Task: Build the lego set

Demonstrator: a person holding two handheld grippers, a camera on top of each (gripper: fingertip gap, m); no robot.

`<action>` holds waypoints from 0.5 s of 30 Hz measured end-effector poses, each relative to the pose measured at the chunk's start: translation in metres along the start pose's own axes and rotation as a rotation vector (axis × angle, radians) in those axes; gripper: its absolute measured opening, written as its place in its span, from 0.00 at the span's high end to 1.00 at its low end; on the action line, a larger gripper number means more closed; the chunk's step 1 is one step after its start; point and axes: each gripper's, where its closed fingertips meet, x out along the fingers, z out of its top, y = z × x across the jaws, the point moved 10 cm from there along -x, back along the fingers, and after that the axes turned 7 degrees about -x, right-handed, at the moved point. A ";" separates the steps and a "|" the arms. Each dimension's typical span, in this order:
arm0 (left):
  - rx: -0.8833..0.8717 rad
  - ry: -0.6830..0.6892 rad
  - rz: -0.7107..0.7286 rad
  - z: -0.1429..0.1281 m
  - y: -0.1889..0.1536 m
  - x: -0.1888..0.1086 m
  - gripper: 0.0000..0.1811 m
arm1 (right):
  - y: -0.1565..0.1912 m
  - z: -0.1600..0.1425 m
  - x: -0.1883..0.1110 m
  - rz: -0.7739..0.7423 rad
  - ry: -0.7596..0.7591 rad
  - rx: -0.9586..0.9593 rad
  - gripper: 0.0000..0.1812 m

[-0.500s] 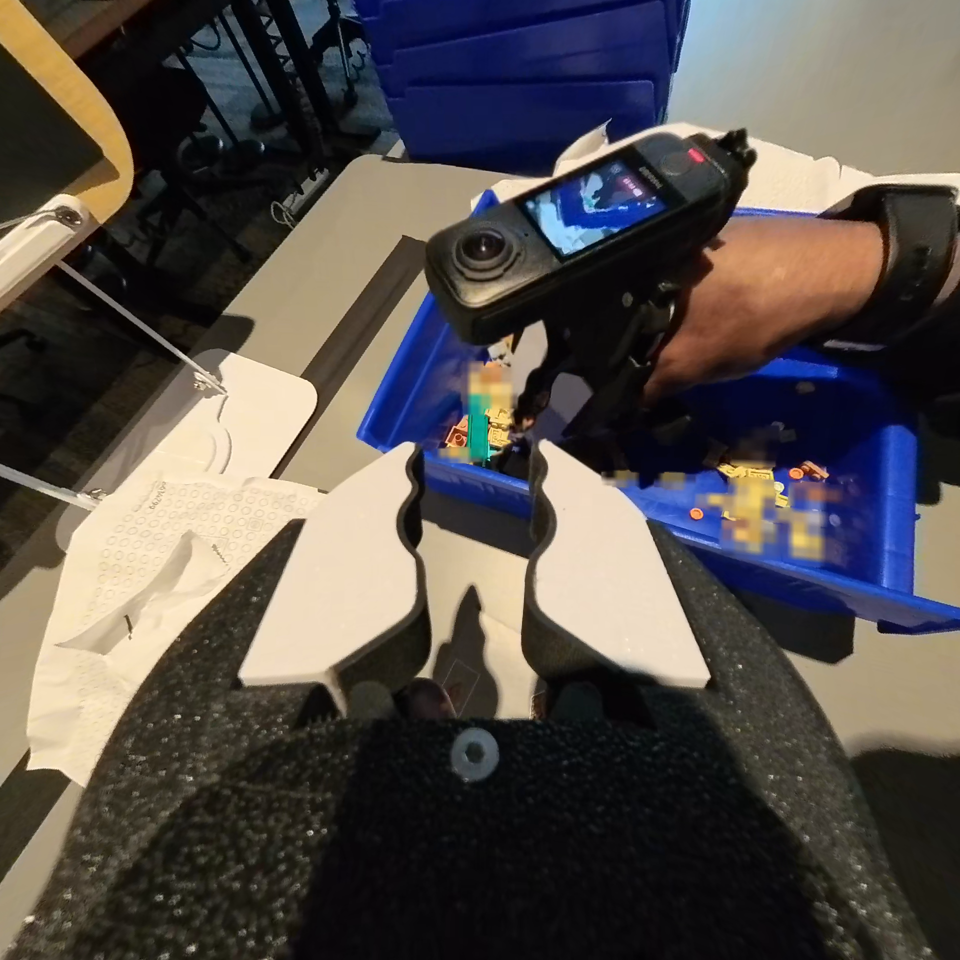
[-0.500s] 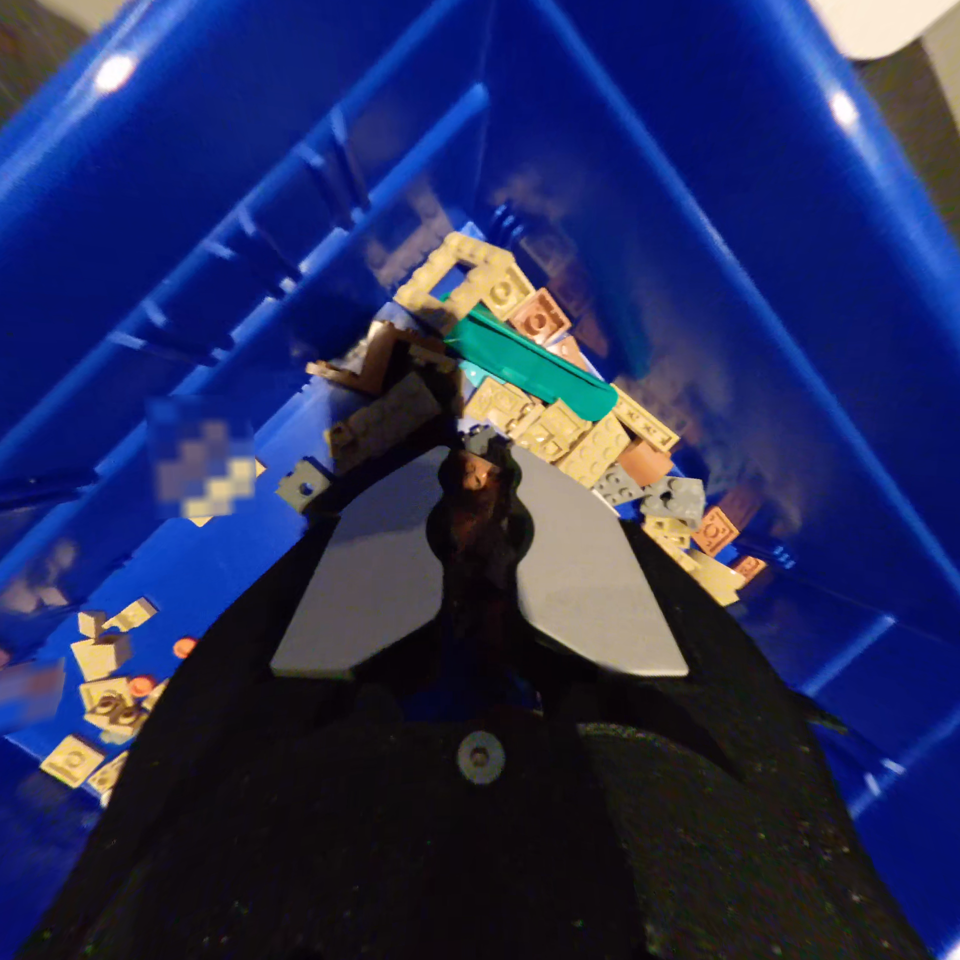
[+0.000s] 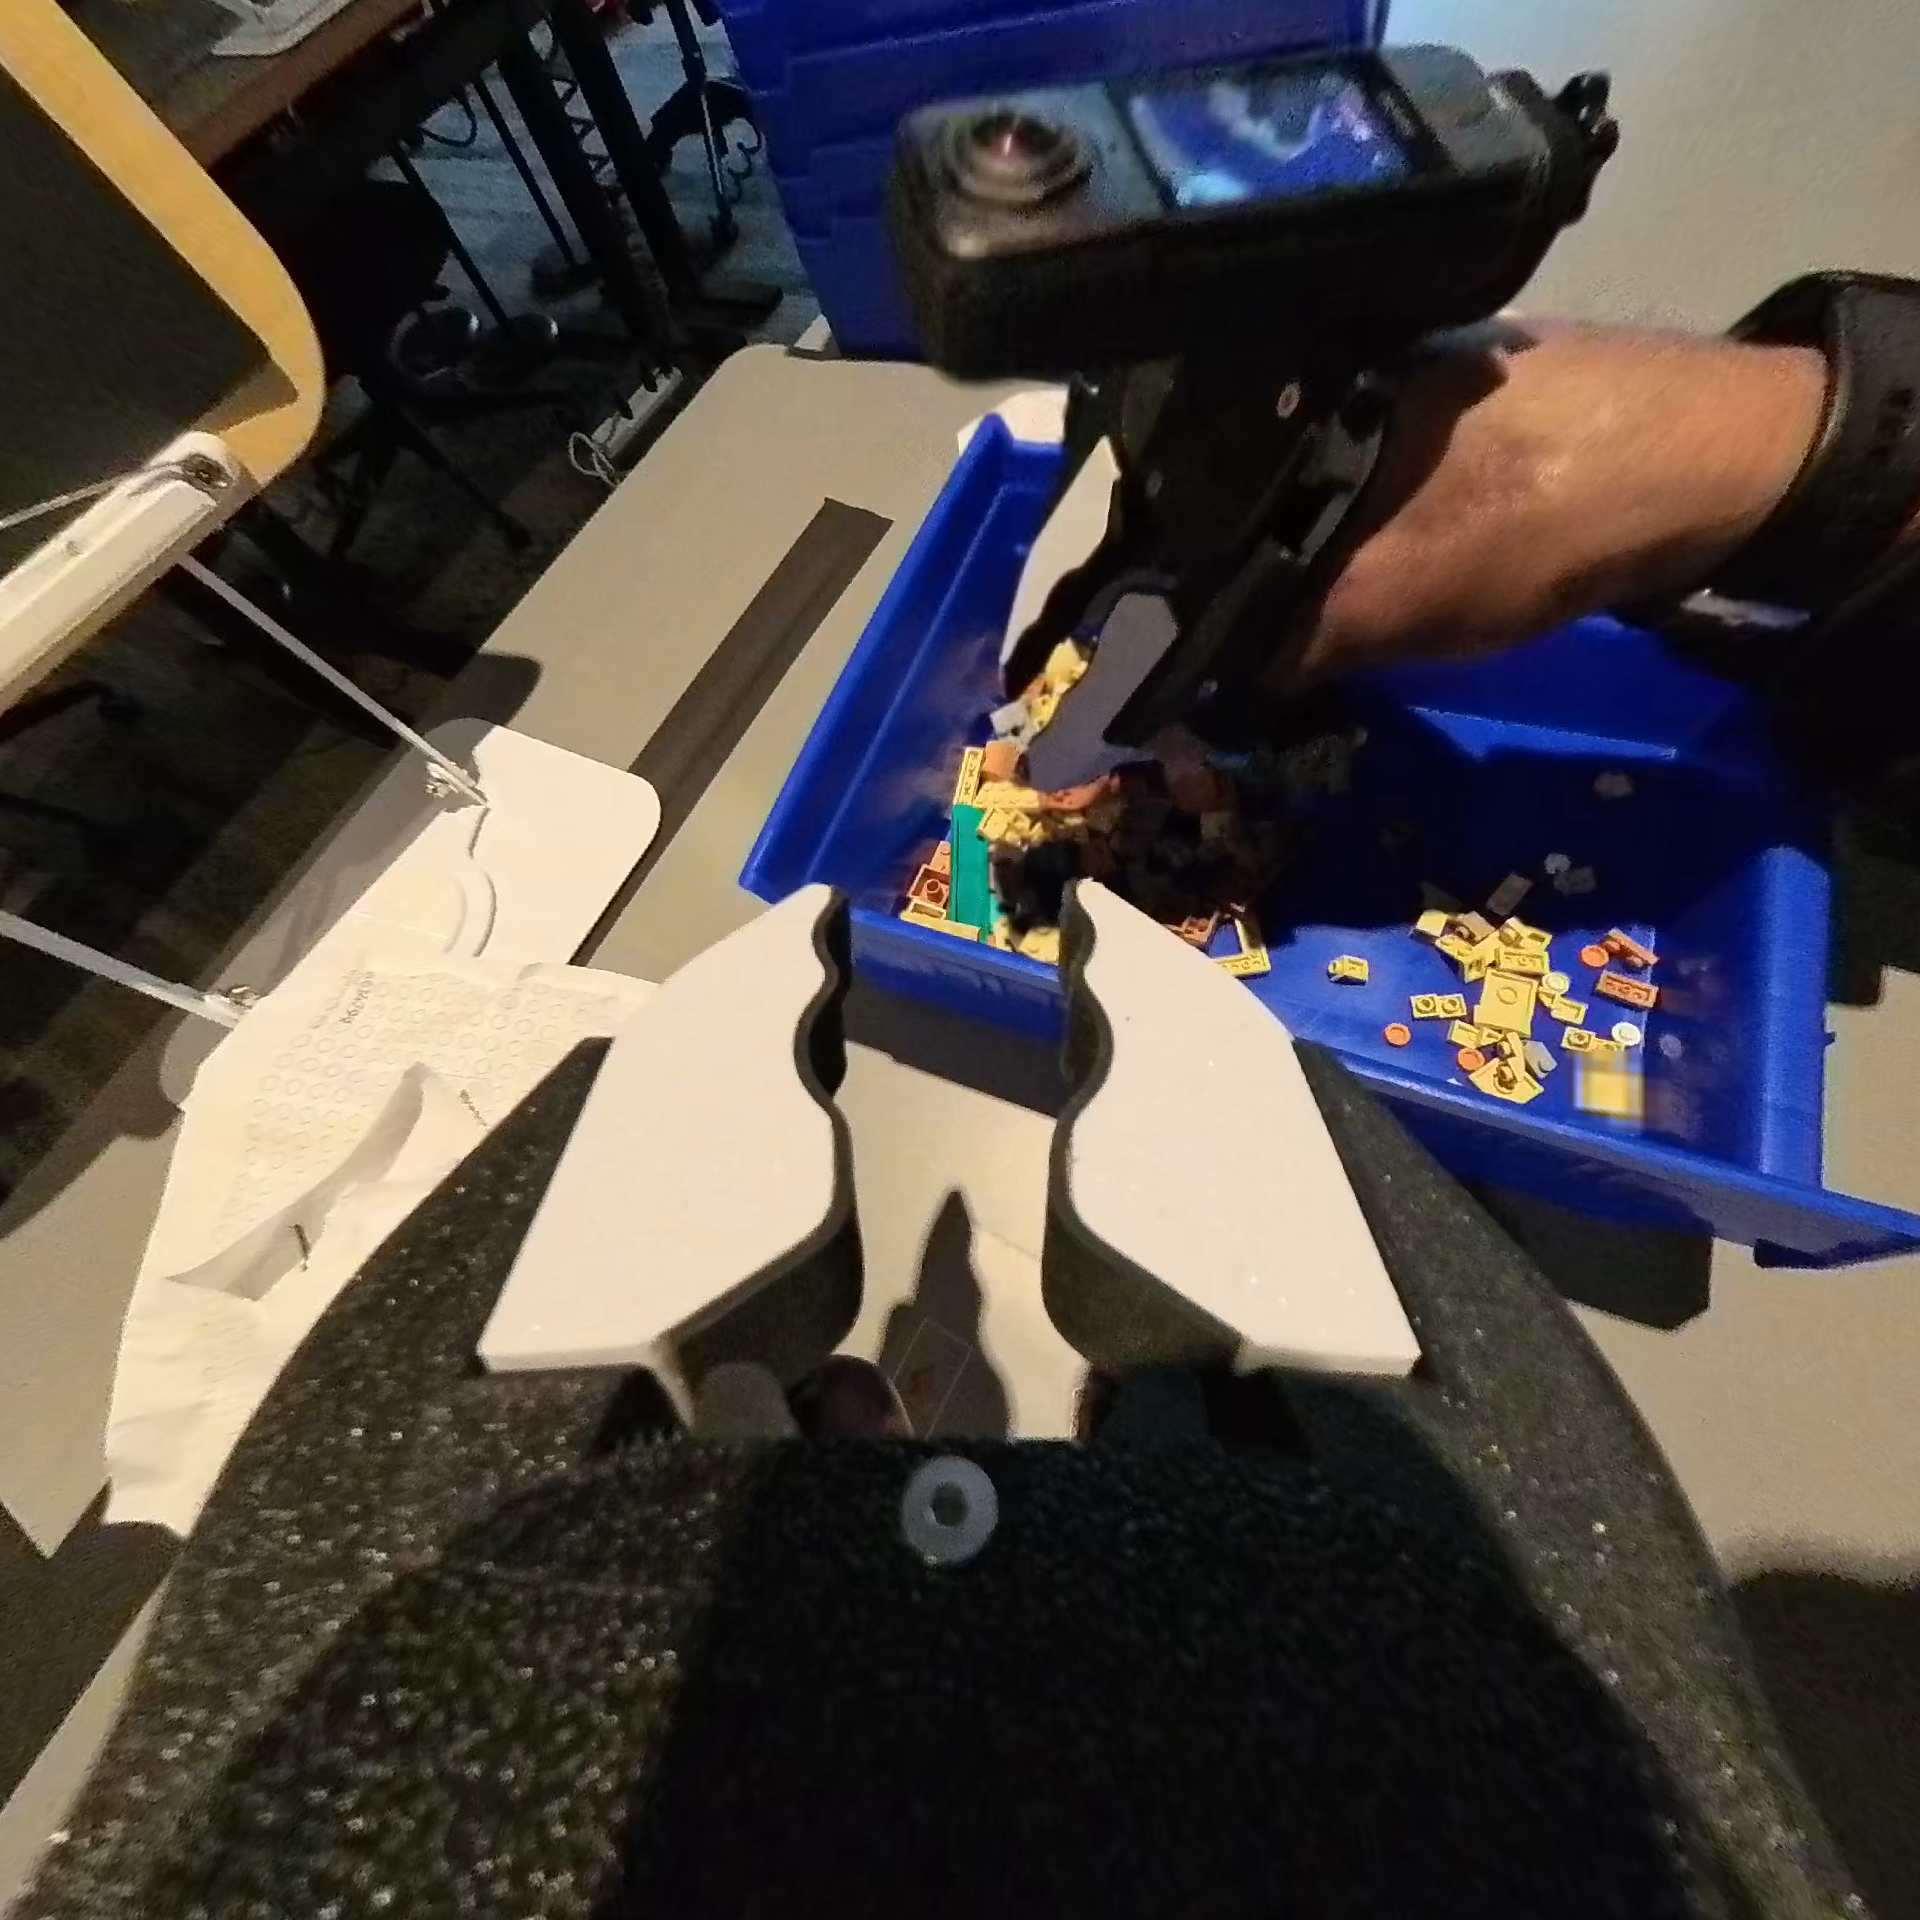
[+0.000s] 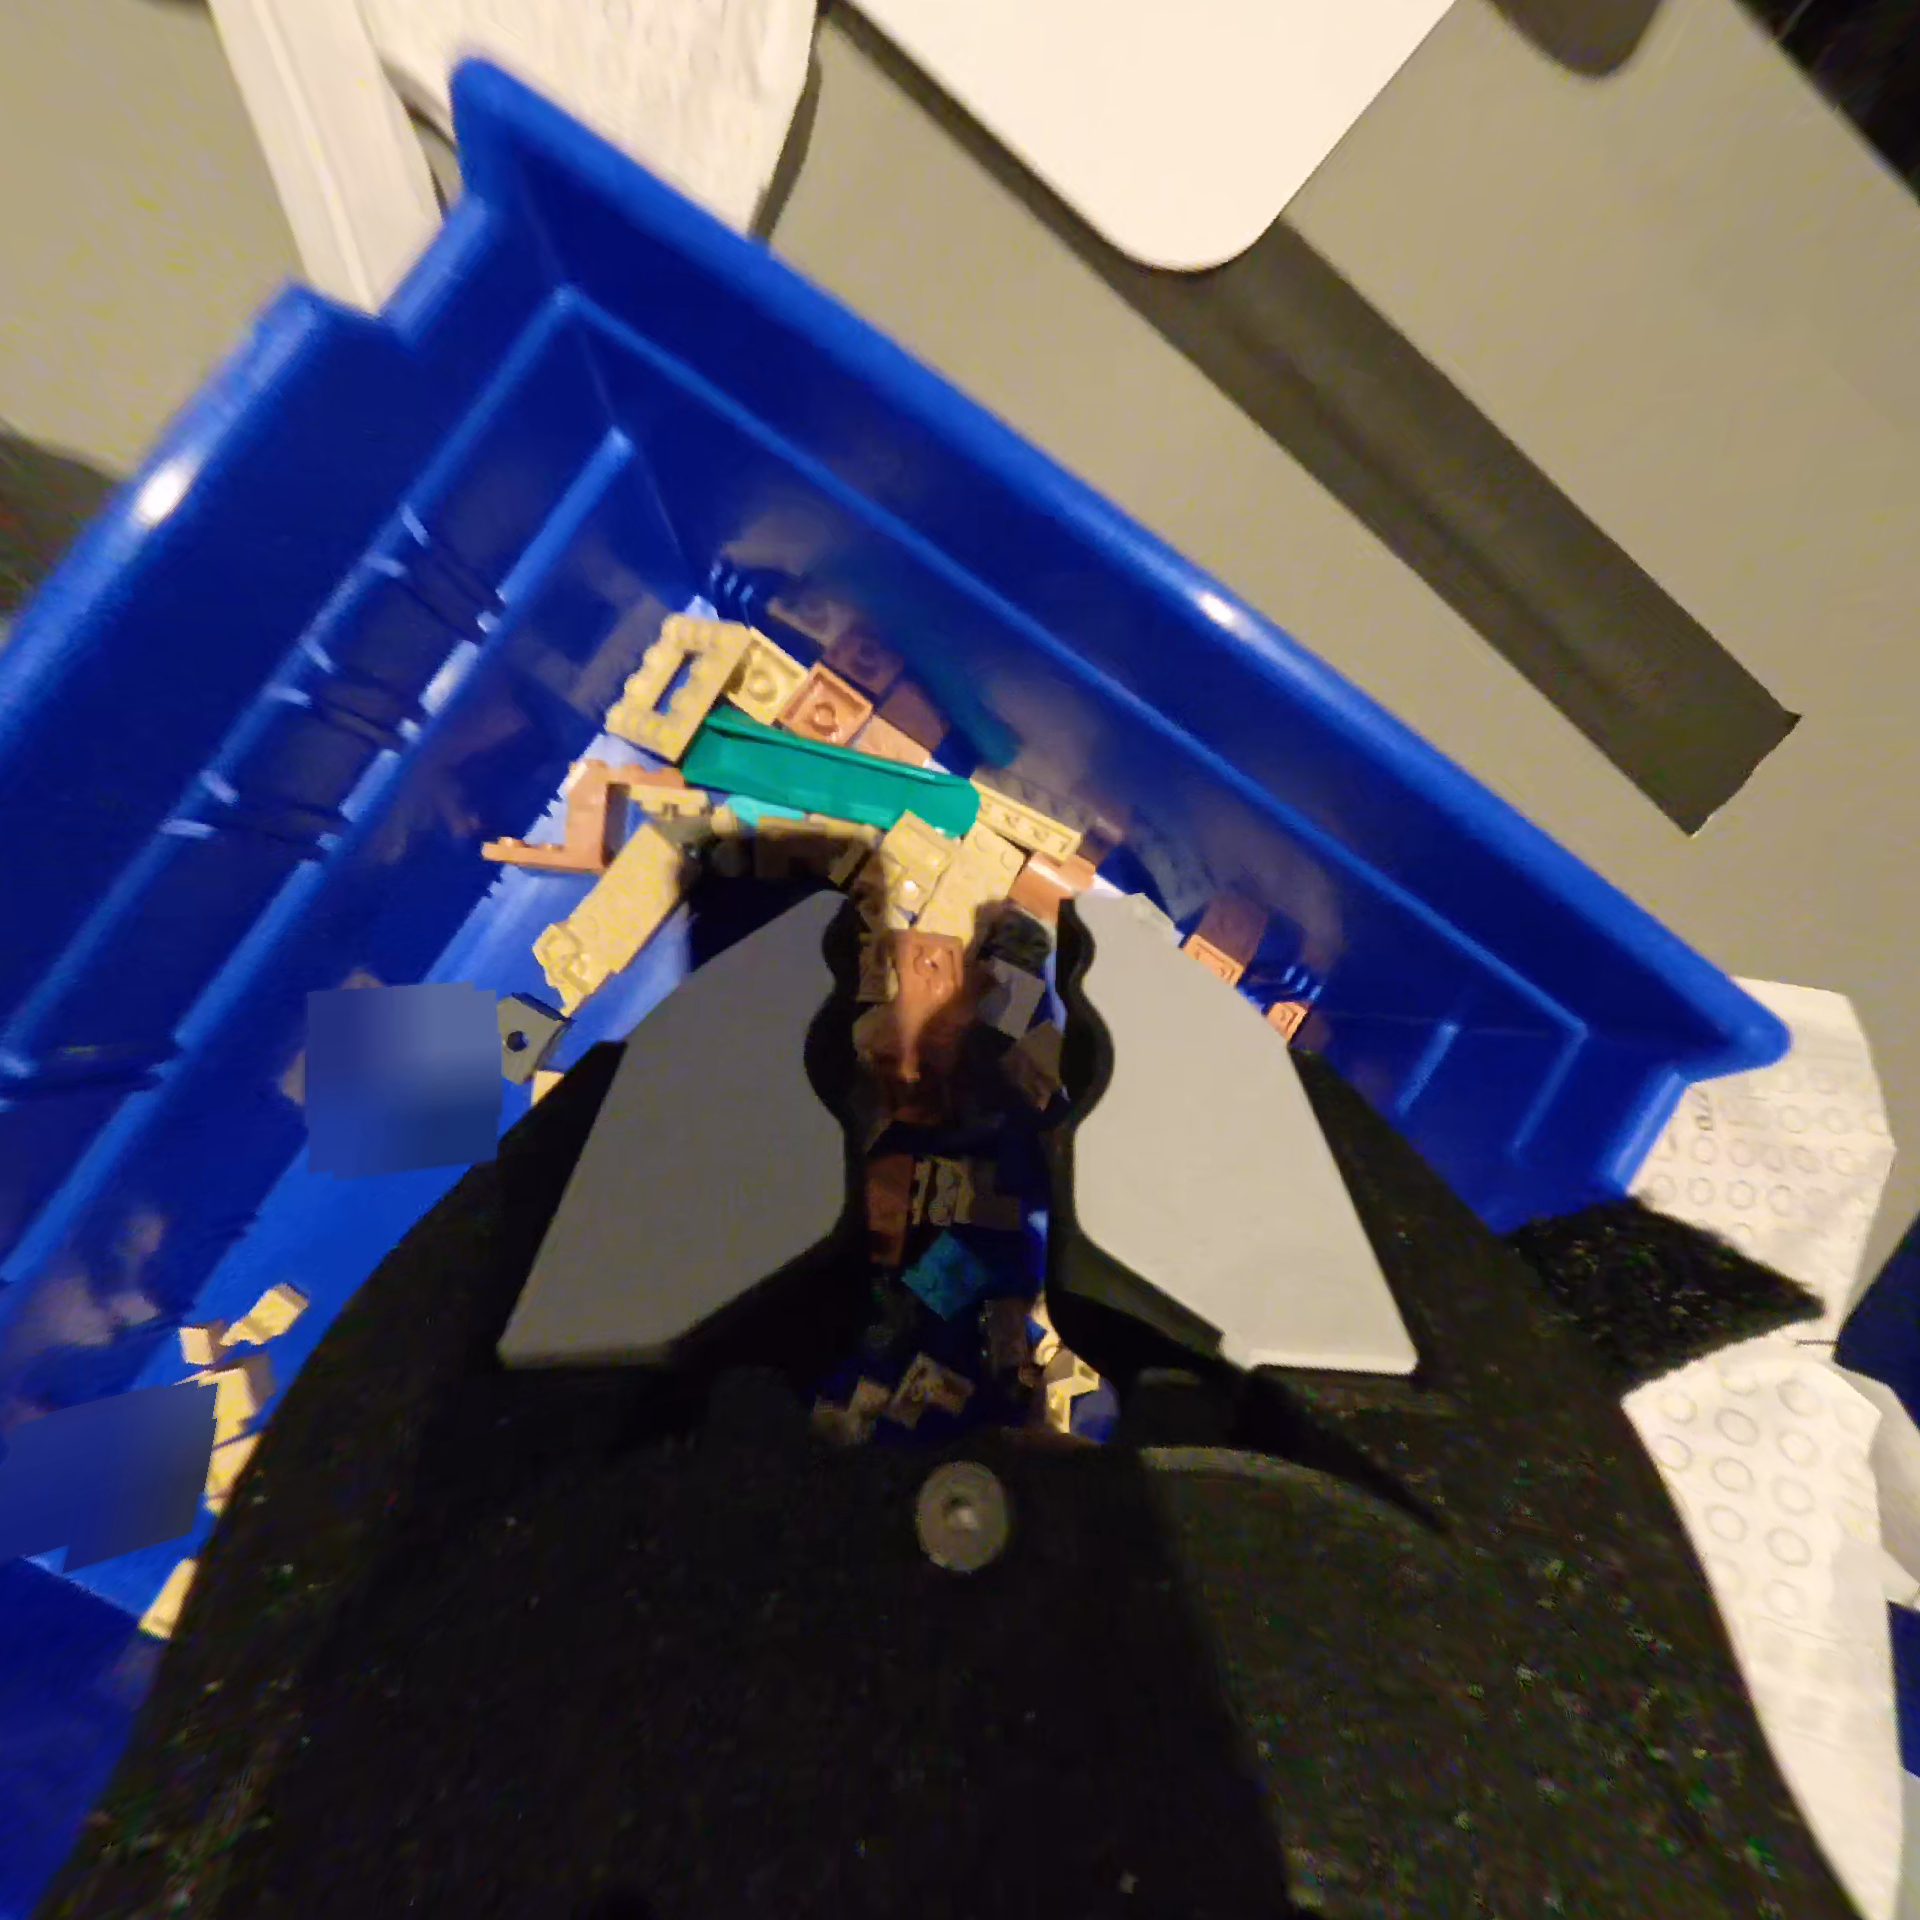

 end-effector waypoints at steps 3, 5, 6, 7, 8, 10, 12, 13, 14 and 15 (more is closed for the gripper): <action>0.001 -0.008 0.003 0.001 0.000 -0.003 0.79 | -0.005 0.005 -0.014 -0.011 -0.092 0.028 0.80; 0.003 -0.010 0.002 0.002 0.000 -0.004 0.79 | -0.005 0.008 -0.021 -0.023 -0.130 0.009 0.81; 0.003 -0.011 0.002 0.002 0.000 -0.004 0.79 | -0.005 0.009 -0.023 -0.030 -0.137 -0.002 0.82; 0.004 -0.011 0.003 0.002 0.000 -0.004 0.79 | -0.005 0.010 -0.025 -0.035 -0.143 -0.013 0.82; 0.004 -0.012 0.003 0.002 0.000 -0.005 0.79 | -0.005 0.010 -0.026 -0.035 -0.146 -0.024 0.83; 0.003 -0.013 0.005 0.002 0.000 -0.005 0.79 | -0.004 0.011 -0.029 -0.037 -0.148 -0.039 0.84; 0.003 -0.013 0.007 0.002 0.000 -0.006 0.79 | -0.006 0.011 -0.035 -0.052 -0.156 -0.051 0.84; 0.004 -0.011 0.009 0.002 0.001 -0.006 0.79 | -0.007 0.011 -0.040 -0.068 -0.161 -0.054 0.84; 0.006 -0.010 0.014 0.002 0.001 -0.007 0.79 | -0.009 0.011 -0.048 -0.093 -0.171 -0.057 0.85; 0.007 -0.012 0.018 0.002 0.001 -0.008 0.79 | -0.010 0.011 -0.056 -0.115 -0.185 -0.059 0.86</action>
